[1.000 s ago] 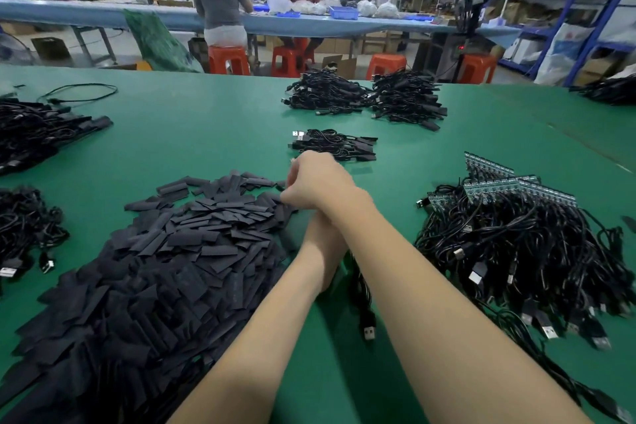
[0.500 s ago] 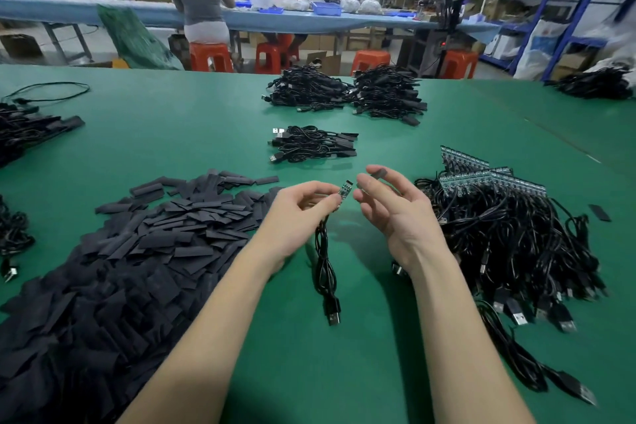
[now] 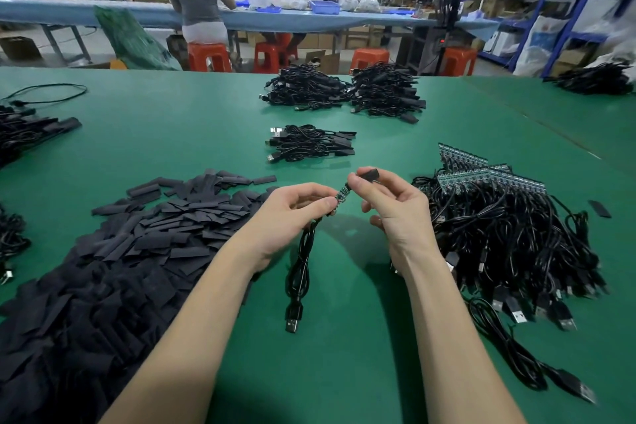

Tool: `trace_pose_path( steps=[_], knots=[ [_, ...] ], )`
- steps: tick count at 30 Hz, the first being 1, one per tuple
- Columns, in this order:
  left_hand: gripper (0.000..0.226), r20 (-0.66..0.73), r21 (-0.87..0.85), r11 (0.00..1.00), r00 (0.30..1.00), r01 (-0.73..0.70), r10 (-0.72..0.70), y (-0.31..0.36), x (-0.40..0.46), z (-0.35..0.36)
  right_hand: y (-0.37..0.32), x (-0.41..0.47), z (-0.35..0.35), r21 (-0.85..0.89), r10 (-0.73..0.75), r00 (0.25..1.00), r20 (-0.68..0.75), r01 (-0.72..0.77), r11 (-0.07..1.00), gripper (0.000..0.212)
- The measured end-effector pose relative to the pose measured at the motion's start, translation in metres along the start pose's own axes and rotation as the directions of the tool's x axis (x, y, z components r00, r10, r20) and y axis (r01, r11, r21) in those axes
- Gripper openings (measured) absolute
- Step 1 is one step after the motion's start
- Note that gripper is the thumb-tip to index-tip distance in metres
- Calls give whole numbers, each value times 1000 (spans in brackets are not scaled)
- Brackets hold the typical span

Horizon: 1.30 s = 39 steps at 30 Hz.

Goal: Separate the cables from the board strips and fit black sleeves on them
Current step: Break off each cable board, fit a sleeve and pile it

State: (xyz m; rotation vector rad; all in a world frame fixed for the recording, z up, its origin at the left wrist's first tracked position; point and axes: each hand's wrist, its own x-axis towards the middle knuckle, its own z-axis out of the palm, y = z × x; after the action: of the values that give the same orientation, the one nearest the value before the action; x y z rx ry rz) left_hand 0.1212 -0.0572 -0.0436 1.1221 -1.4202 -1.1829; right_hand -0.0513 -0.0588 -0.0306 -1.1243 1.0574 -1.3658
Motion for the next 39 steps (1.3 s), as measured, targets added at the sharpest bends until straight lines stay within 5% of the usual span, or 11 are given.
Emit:
trace_pose_path(
  steps=[10, 20, 29, 39],
  knots=[
    [8, 165, 83, 995, 985, -62, 47, 8, -7, -12, -6, 3, -21, -105, 63, 968, 244, -38, 994, 25],
    [7, 281, 179, 981, 959, -80, 27, 8, -9, -16, -22, 0, -34, -239, 77, 887, 456, 39, 970, 14],
    [9, 181, 54, 993, 979, -109, 98, 7, -8, -15, -7, 1, -15, 79, -31, 917, 397, 0, 997, 17],
    [11, 147, 89, 993, 987, -80, 67, 10, -6, -11, -5, 2, -16, 56, -44, 916, 399, 23, 998, 19]
  ],
)
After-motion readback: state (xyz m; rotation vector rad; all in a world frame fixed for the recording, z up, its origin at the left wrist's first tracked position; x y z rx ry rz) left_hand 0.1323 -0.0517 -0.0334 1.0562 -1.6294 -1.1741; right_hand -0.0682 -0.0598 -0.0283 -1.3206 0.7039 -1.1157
